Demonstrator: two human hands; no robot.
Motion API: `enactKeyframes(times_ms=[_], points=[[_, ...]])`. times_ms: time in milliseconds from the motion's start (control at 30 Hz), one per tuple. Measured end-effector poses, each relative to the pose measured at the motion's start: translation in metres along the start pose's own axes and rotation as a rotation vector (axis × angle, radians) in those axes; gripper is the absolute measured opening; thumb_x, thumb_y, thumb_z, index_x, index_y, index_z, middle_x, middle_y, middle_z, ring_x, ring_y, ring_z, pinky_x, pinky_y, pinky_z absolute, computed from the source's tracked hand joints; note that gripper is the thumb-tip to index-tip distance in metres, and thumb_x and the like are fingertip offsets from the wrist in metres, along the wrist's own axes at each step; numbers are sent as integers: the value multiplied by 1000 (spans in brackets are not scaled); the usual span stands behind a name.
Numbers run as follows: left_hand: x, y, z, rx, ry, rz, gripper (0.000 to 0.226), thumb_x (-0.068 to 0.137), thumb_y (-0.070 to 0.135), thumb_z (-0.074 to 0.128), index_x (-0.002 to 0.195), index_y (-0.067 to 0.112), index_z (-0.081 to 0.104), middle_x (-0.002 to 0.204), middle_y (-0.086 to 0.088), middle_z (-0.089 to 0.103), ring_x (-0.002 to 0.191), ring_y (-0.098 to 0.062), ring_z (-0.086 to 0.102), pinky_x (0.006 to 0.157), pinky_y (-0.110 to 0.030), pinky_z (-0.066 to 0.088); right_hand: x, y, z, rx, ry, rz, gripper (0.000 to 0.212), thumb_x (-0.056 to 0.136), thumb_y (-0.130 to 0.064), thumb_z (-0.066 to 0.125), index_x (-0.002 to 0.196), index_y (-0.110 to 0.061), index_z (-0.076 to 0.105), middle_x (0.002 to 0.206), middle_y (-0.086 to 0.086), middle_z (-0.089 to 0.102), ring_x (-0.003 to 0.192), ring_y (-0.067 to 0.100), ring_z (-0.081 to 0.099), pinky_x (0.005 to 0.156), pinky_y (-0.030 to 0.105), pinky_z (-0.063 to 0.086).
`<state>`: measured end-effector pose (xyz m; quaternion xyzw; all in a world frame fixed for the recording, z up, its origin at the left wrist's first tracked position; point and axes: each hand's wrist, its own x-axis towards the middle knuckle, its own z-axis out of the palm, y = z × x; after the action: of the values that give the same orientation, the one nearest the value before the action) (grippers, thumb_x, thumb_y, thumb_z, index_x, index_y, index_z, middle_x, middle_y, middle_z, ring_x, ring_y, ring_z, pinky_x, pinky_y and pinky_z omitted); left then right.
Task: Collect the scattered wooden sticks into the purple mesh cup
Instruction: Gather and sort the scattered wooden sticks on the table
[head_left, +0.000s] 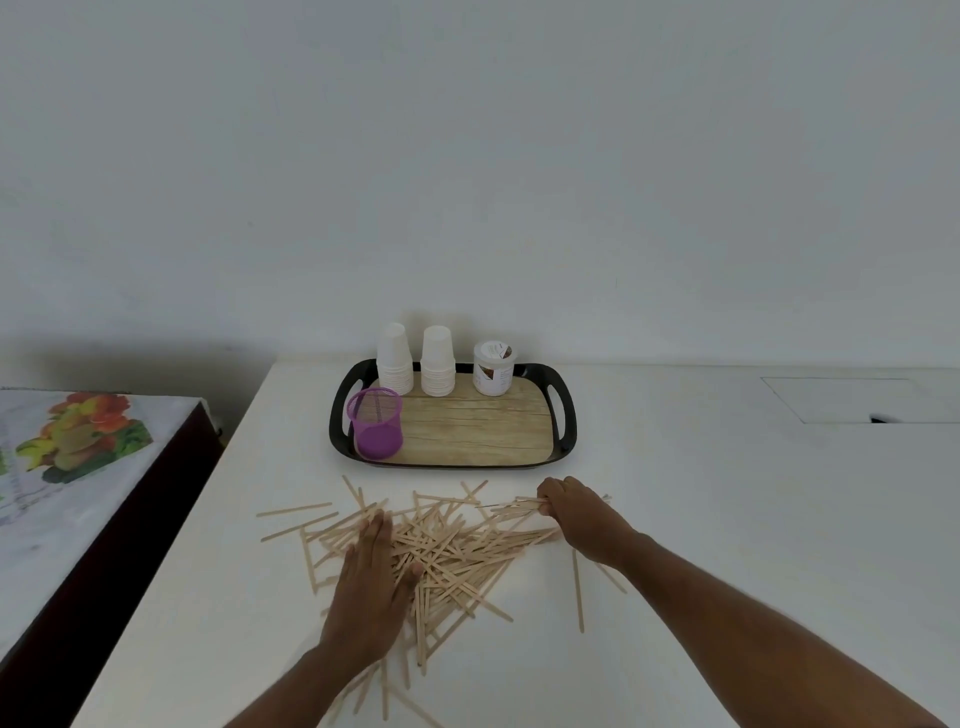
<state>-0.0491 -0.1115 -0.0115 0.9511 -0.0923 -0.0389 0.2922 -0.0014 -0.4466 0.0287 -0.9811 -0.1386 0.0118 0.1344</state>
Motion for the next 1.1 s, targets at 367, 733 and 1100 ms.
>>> enactKeyframes(times_ms=[367,733,1100], points=[[37,68,4,-383,-126,-26,90,93,67,34,164,18,8,172,-2,7,158,-15,2,127,-40,9,-1,-5,-24,215,137,36,14,109,-15,40,103,-17,53,89,-7,51,79,2,44,70,19,35],[69,146,-3,-1441,-53,-627,91,95,43,67,162,17,12,160,-17,36,149,-26,34,122,-40,24,20,-65,5,662,353,213,17,108,-12,46,93,-11,53,76,-2,56,65,7,46,59,23,41],[85,142,-3,-1476,-22,-597,31,109,21,46,106,-2,66,96,-19,71,91,-25,69,93,-42,55,30,-88,38,580,279,64,26,102,-8,52,116,-27,63,99,-20,68,90,0,66,75,21,55]])
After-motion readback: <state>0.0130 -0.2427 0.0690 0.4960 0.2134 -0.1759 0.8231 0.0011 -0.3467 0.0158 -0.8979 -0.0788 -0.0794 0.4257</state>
